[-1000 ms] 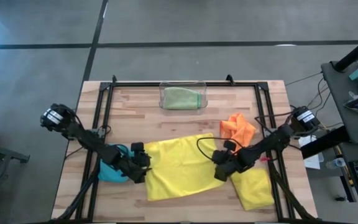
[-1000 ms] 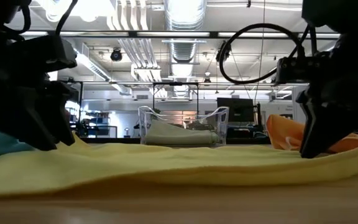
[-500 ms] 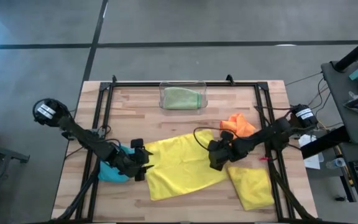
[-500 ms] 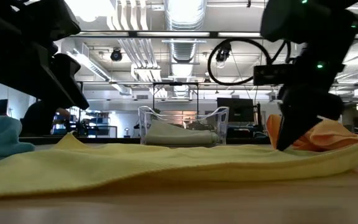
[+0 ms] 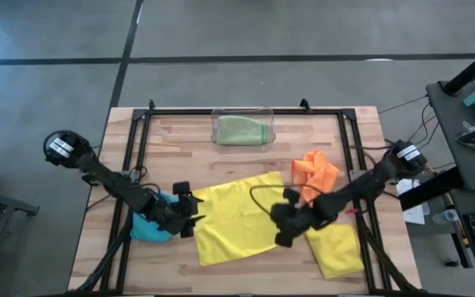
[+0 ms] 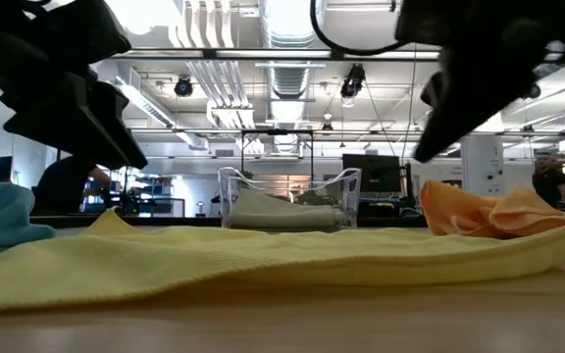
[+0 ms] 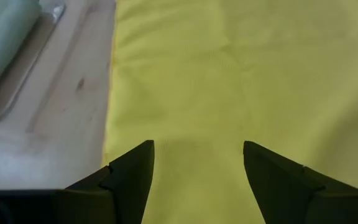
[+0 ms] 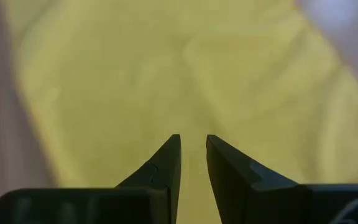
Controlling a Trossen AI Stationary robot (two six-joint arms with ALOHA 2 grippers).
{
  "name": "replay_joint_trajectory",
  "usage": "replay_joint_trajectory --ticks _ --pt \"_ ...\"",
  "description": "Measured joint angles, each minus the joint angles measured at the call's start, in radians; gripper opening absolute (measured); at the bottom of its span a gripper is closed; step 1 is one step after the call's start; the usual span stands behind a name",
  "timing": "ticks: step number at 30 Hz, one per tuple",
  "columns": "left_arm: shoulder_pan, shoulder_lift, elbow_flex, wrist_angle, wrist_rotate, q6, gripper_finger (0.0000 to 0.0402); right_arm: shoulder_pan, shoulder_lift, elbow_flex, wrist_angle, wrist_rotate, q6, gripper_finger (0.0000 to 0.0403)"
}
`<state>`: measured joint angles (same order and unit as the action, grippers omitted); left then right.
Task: Fold microfiber towels
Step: Fold the top yellow microfiber cloth
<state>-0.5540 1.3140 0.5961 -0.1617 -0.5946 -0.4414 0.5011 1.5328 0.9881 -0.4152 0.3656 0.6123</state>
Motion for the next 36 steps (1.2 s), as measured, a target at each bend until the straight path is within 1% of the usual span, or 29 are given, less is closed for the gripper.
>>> replay_joint_trajectory --ticks 4,8,10,13,17,21,25,28,30,36 --pt "0.032 0.005 0.0 0.052 0.003 0.064 0.023 0.068 0.043 -0.012 0.0 -0.004 0.078 0.0068" --pt "0.084 0.03 -0.001 0.13 0.045 0.144 0.023 0.105 0.084 -0.017 -0.003 -0.007 0.159 0.0068" --pt "0.111 0.052 -0.001 0.138 0.064 0.163 0.023 0.115 0.104 -0.018 -0.02 -0.008 0.184 0.0068" --pt "0.138 0.087 -0.002 0.136 0.067 0.162 0.023 0.117 0.124 -0.019 -0.084 -0.011 0.235 0.0068" --pt "0.139 0.12 -0.01 0.135 0.091 0.152 0.023 0.114 0.135 -0.03 -0.17 -0.025 0.296 0.0068" --pt "0.14 0.147 -0.015 0.099 0.124 0.085 0.023 0.114 0.135 -0.043 -0.229 -0.018 0.361 0.0068" --pt "0.14 0.166 -0.015 0.066 0.226 0.032 0.023 0.1 0.134 -0.046 -0.263 -0.018 0.387 0.0068" --pt "0.135 0.174 -0.015 0.065 0.306 0.028 0.023 0.074 0.134 -0.047 -0.271 -0.019 0.381 0.0068" --pt "0.129 0.176 -0.009 0.065 0.326 0.028 0.023 0.051 0.134 -0.048 -0.278 -0.021 0.373 0.0068" --pt "0.127 0.154 0.0 0.068 0.328 0.076 0.023 -0.038 0.134 -0.048 -0.312 -0.022 0.313 0.0068"
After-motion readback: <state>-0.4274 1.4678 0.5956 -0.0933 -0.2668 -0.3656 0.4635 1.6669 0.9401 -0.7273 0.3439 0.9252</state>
